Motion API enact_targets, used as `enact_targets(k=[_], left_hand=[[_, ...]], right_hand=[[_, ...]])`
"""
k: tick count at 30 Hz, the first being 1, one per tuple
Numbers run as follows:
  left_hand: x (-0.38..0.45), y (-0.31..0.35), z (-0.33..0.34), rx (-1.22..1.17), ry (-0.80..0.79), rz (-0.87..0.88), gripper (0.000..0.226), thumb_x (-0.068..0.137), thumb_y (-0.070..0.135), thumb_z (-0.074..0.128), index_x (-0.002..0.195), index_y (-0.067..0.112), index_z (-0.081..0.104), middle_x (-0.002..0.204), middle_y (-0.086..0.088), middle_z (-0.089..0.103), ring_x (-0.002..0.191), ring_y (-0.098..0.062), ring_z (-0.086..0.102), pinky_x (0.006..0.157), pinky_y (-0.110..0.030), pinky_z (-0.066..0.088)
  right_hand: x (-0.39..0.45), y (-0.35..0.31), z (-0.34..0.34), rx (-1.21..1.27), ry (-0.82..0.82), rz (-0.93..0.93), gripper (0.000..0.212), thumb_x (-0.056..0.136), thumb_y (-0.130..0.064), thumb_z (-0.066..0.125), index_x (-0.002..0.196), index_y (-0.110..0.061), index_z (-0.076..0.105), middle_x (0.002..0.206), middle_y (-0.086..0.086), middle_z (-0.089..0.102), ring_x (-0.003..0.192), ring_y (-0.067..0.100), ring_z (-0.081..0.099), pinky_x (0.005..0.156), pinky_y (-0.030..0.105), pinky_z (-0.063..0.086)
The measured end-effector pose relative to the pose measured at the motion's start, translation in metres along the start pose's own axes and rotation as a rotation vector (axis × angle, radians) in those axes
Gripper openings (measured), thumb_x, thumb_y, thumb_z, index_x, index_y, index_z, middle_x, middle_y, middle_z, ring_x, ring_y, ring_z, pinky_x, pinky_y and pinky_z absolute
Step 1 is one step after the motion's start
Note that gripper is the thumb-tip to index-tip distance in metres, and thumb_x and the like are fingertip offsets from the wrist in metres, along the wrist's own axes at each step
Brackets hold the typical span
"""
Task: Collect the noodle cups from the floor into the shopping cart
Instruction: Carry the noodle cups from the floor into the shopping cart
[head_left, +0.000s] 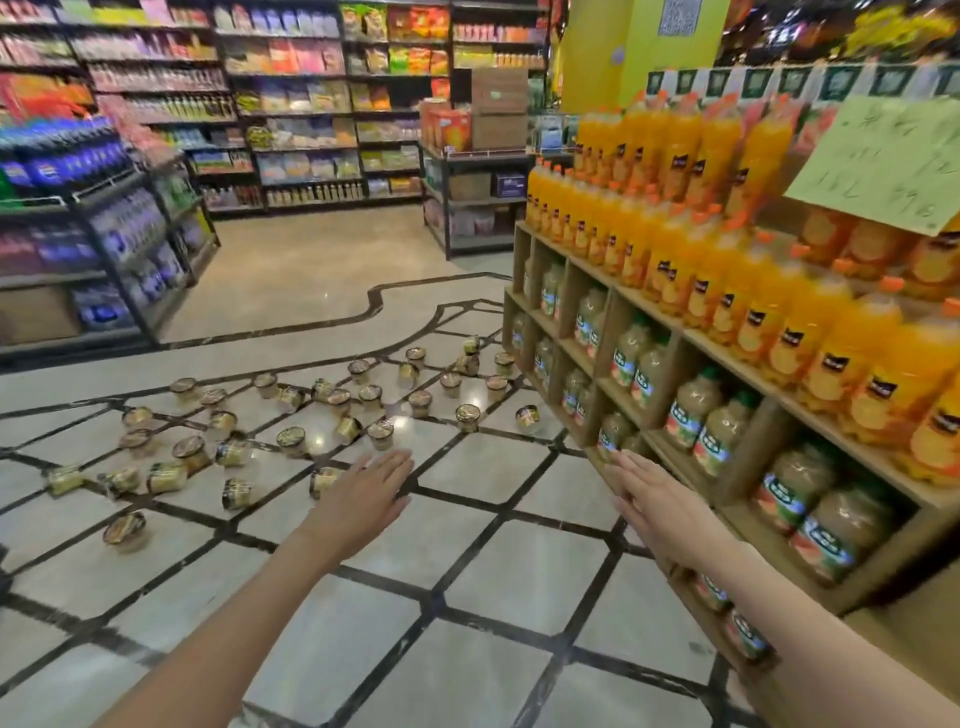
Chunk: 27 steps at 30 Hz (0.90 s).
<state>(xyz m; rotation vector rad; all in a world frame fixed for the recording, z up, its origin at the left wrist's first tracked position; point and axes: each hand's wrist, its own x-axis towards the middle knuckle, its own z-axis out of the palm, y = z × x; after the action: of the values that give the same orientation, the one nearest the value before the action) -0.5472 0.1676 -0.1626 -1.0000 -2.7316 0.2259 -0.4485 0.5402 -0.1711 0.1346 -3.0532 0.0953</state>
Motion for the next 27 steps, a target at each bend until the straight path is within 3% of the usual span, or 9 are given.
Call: enact_targets(k=[4, 7, 9, 15, 22, 27], left_hand=[[0.105, -0.036, 0.011, -0.032, 0.022, -0.033, 0.051, 0.1, 0.034, 0.042, 0.144, 0.009, 0.038, 0.151, -0.005, 0.035, 0.14, -0.019, 0.033, 0.116, -0.037, 0.021], [0.174, -0.069, 0.023, -0.002, -0.006, -0.021, 0.048, 0.096, 0.031, 0.049, 0.136, 0.005, 0.049, 0.141, -0.012, 0.051, 0.132, -0.024, 0.046, 0.111, -0.043, 0.032], [0.22, -0.088, 0.031, -0.011, -0.017, -0.029, 0.048, 0.096, 0.031, 0.05, 0.136, 0.004, 0.049, 0.142, -0.012, 0.049, 0.132, -0.024, 0.046, 0.112, -0.043, 0.029], [0.362, -0.152, 0.08, -0.023, -0.054, -0.016, 0.055, 0.101, 0.039, 0.034, 0.149, 0.012, 0.027, 0.157, -0.005, 0.025, 0.144, -0.016, 0.021, 0.119, -0.034, 0.011], [0.504, -0.226, 0.123, -0.047, -0.122, -0.002, 0.055, 0.103, 0.037, 0.03, 0.152, 0.016, 0.015, 0.159, -0.001, 0.017, 0.144, -0.017, 0.017, 0.117, -0.03, 0.009], [0.593, -0.265, 0.169, -0.126, -0.196, -0.02, 0.055, 0.103, 0.037, 0.031, 0.152, 0.015, 0.017, 0.159, -0.003, 0.016, 0.145, -0.017, 0.015, 0.117, -0.03, 0.006]], right_hand=[[0.096, 0.045, -0.019, -0.009, 0.044, -0.012, 0.05, 0.102, -0.033, 0.035, 0.149, -0.016, 0.03, 0.158, -0.002, 0.02, 0.146, 0.013, 0.015, 0.119, 0.027, 0.008], [0.163, 0.072, -0.024, 0.004, 0.05, -0.036, 0.047, 0.102, -0.029, 0.037, 0.146, -0.012, 0.034, 0.157, 0.003, 0.022, 0.146, 0.016, 0.017, 0.116, 0.023, 0.007], [0.213, 0.092, -0.015, 0.026, 0.052, -0.036, 0.047, 0.102, -0.029, 0.039, 0.145, -0.012, 0.035, 0.157, 0.005, 0.025, 0.146, 0.018, 0.018, 0.117, 0.026, 0.01], [0.361, 0.134, 0.014, 0.053, 0.009, 0.02, 0.05, 0.101, -0.031, 0.039, 0.148, -0.013, 0.032, 0.158, 0.003, 0.022, 0.146, 0.016, 0.015, 0.117, 0.027, 0.01], [0.513, 0.181, 0.043, 0.105, -0.09, 0.119, 0.052, 0.101, -0.035, 0.039, 0.148, -0.015, 0.031, 0.158, 0.001, 0.021, 0.146, 0.014, 0.015, 0.119, 0.029, 0.014], [0.601, 0.22, 0.073, 0.149, -0.198, 0.206, 0.053, 0.101, -0.036, 0.039, 0.149, -0.016, 0.03, 0.158, 0.0, 0.02, 0.146, 0.015, 0.014, 0.119, 0.033, 0.016]])
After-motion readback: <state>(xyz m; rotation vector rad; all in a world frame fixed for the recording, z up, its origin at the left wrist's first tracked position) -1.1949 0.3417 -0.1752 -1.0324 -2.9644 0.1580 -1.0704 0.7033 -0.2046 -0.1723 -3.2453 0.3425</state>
